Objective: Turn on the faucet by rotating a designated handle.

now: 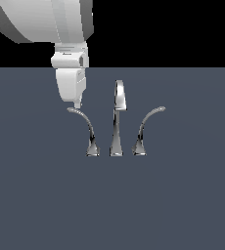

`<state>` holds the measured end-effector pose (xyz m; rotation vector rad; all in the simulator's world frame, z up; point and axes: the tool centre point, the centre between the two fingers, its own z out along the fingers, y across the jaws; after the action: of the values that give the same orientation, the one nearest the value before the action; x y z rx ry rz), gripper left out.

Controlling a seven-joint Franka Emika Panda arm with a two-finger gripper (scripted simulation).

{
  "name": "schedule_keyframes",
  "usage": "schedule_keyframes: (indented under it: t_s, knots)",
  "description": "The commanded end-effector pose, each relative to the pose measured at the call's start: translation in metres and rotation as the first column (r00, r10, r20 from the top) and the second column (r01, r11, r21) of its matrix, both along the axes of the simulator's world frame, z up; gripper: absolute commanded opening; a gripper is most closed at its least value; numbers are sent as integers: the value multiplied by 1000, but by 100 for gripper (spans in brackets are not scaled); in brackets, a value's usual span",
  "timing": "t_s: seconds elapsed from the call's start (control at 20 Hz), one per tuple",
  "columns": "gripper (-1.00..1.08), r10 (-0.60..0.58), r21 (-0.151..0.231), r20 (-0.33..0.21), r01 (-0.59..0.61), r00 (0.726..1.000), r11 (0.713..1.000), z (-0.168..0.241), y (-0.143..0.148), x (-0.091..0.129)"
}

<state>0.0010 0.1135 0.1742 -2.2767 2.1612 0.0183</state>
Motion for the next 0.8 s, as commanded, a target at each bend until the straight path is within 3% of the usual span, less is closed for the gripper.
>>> schedule_keyframes:
  t_s: [0.0,0.35,0.75]
  knots:
    - [-100,-17,-7,5,17,1000,1000,-3,0,2]
    - [-100,-22,-9,6,22,1000,1000,-4,0,2]
    - [-100,-22,-9,6,22,1000,1000,-4,9,-19]
